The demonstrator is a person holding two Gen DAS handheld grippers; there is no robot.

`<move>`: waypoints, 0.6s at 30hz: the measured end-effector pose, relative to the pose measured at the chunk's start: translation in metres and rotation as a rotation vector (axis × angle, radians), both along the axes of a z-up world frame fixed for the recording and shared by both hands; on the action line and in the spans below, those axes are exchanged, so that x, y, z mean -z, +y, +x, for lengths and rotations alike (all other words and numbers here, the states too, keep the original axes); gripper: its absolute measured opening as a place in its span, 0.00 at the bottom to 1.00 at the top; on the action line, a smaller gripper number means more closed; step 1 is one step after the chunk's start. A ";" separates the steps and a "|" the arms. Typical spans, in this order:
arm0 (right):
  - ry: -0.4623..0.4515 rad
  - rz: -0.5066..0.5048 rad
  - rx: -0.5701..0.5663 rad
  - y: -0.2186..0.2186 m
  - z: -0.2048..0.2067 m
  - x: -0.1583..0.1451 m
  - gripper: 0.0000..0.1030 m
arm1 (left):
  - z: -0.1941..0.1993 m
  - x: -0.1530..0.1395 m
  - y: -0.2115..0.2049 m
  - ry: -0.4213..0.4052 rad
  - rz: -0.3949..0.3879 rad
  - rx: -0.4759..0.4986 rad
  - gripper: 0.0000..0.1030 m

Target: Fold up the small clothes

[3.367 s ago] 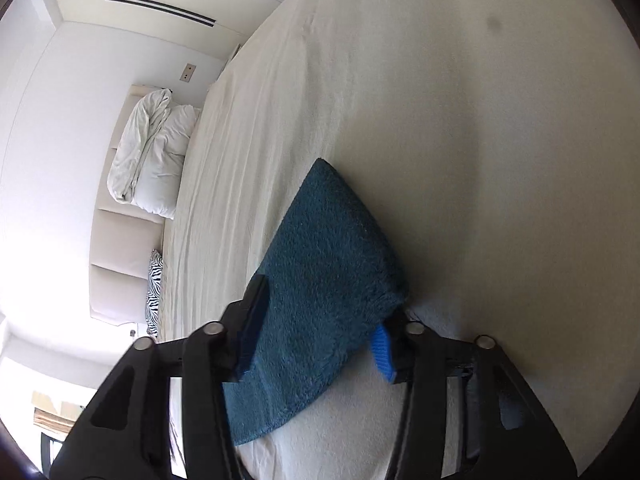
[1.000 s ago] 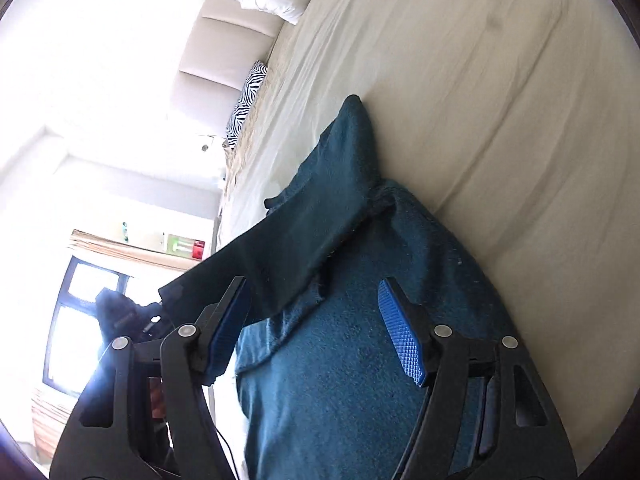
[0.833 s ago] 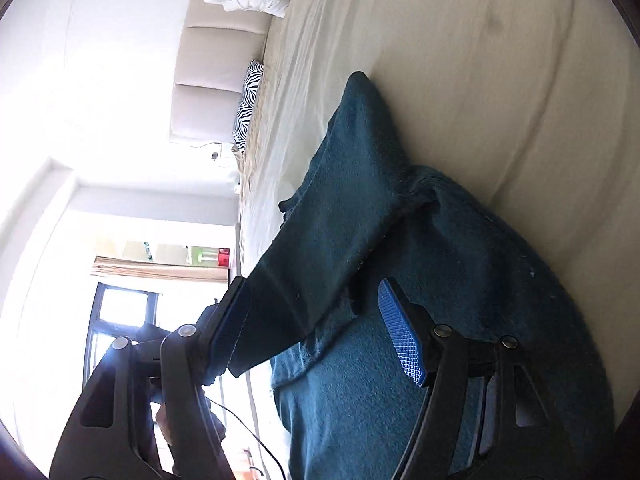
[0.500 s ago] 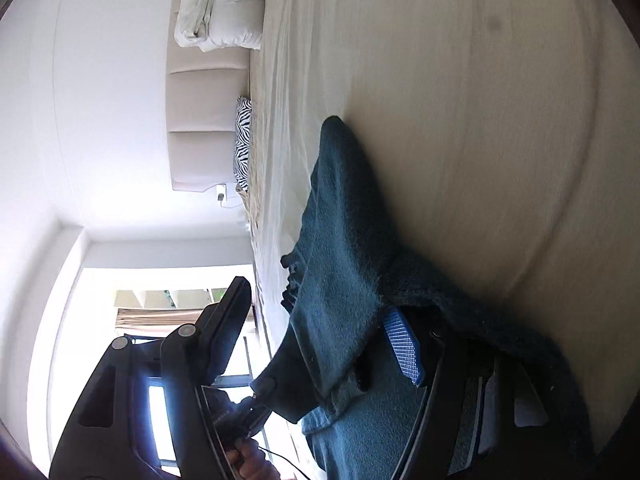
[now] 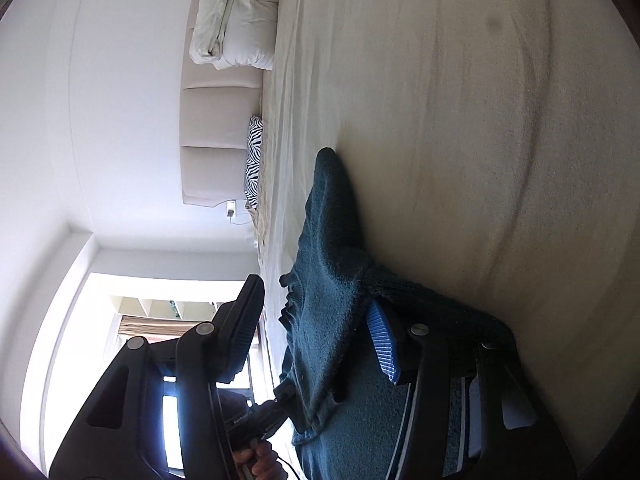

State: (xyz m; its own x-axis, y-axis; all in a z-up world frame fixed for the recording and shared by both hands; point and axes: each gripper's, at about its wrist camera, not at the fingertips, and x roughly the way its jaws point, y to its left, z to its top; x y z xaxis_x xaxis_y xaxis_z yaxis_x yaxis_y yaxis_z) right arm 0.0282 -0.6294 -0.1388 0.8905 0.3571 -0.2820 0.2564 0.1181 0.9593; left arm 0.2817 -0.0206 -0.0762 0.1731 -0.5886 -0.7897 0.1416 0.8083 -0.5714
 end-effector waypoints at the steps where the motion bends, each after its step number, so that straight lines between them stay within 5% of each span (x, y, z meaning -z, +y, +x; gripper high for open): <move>1: 0.002 -0.007 -0.001 0.000 -0.001 -0.001 0.46 | 0.000 -0.001 0.000 -0.002 -0.001 0.000 0.08; 7: 0.005 -0.027 0.002 -0.001 -0.003 -0.001 0.45 | 0.002 -0.023 0.002 -0.059 -0.012 0.024 0.09; 11: 0.029 -0.066 -0.009 0.002 -0.001 -0.002 0.43 | 0.008 -0.002 0.001 -0.014 0.052 0.030 0.12; 15: 0.044 -0.090 -0.020 0.003 -0.001 -0.004 0.43 | 0.005 0.012 0.017 0.014 -0.063 -0.037 0.14; 18: 0.057 -0.095 -0.031 0.001 -0.008 -0.008 0.45 | 0.002 0.007 0.028 0.015 -0.060 -0.072 0.21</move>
State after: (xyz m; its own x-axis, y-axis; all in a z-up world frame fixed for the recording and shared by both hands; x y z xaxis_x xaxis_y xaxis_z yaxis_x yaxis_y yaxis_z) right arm 0.0203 -0.6283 -0.1305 0.8610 0.3533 -0.3658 0.3053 0.2161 0.9274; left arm 0.2833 0.0072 -0.0830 0.2051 -0.6215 -0.7561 0.0753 0.7803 -0.6209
